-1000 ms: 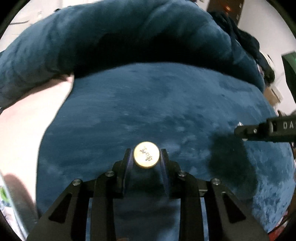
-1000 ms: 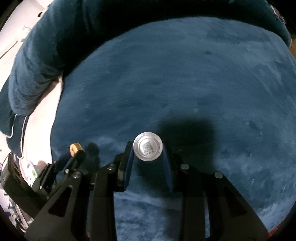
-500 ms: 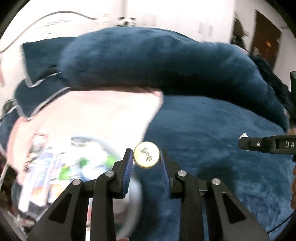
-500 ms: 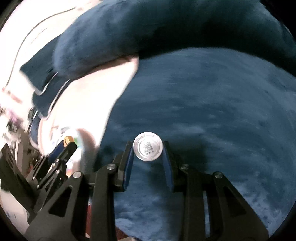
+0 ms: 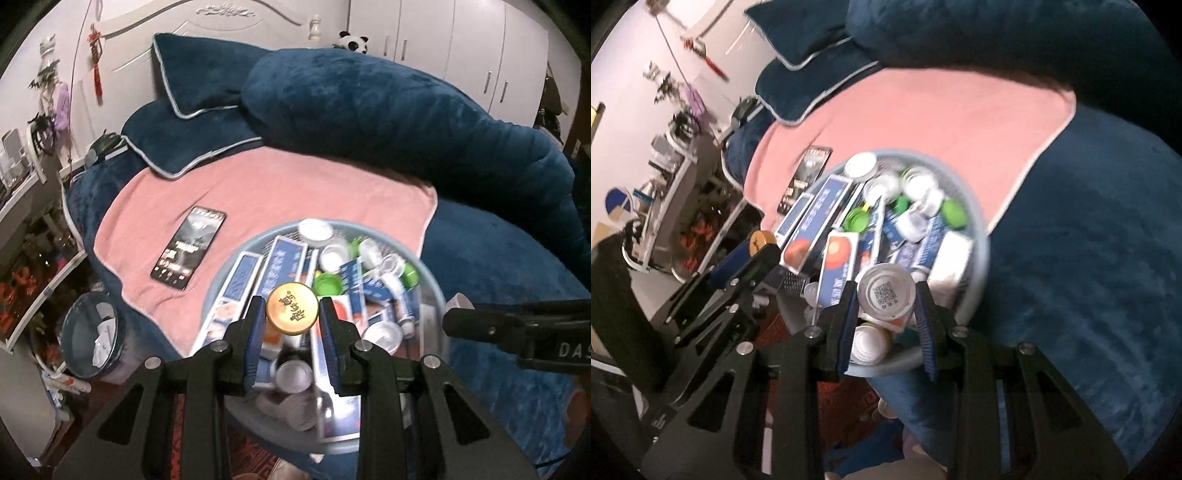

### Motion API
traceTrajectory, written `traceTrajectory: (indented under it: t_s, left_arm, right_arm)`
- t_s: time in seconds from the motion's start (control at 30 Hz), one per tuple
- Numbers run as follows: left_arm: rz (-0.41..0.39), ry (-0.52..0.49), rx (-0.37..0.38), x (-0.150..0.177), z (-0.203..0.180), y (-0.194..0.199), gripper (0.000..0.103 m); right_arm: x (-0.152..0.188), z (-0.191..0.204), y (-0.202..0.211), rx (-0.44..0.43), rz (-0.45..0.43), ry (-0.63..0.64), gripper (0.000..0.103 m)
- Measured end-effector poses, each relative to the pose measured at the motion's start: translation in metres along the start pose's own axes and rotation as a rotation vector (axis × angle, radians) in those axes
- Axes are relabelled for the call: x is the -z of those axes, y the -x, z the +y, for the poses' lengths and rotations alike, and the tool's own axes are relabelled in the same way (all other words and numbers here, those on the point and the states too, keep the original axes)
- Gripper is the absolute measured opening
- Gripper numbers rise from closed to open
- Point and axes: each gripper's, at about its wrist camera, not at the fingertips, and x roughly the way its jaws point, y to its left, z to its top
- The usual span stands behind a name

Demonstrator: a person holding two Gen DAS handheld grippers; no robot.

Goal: Organize objects
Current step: 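Carry both caps over the grey basket and open both tools to drop them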

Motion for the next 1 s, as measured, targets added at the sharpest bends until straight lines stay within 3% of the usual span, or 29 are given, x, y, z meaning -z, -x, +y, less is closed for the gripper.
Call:
traceTrajectory:
  t_s: [0.1,0.17,0.2,0.23,0.27,0.33,1.0]
  left_arm:
    - [0.021,0.003,-0.010,0.005,0.005,-0.005,0.032]
    - [0.033,-0.001,-0.017,0.007,0.006,-0.005,0.060]
    - [0.030,0.001,-0.015,0.007,0.005,-0.002,0.085]
    - [0.017,0.005,-0.011,0.007,0.005,0.001,0.095]
    - [0.007,0.007,-0.021,0.006,0.005,0.003,0.097]
    - [-0.006,0.005,-0.018,0.004,0.006,0.007,0.100]
    - [-0.005,-0.070,-0.007,0.007,-0.039,0.018,0.102]
  right_arm:
    - [-0.001,0.007,-0.013,0.017,0.016,0.009,0.032]
    - [-0.001,0.008,-0.012,0.013,0.026,0.026,0.033]
    - [0.000,0.009,-0.013,0.034,0.029,0.039,0.036]
    - [0.002,0.010,-0.011,0.055,0.019,0.046,0.054]
    - [0.003,0.009,-0.009,0.074,0.004,0.053,0.085]
    - [0.004,0.003,-0.002,0.104,-0.032,0.035,0.103]
    - [0.028,-0.061,0.030,0.186,-0.056,-0.095,0.103]
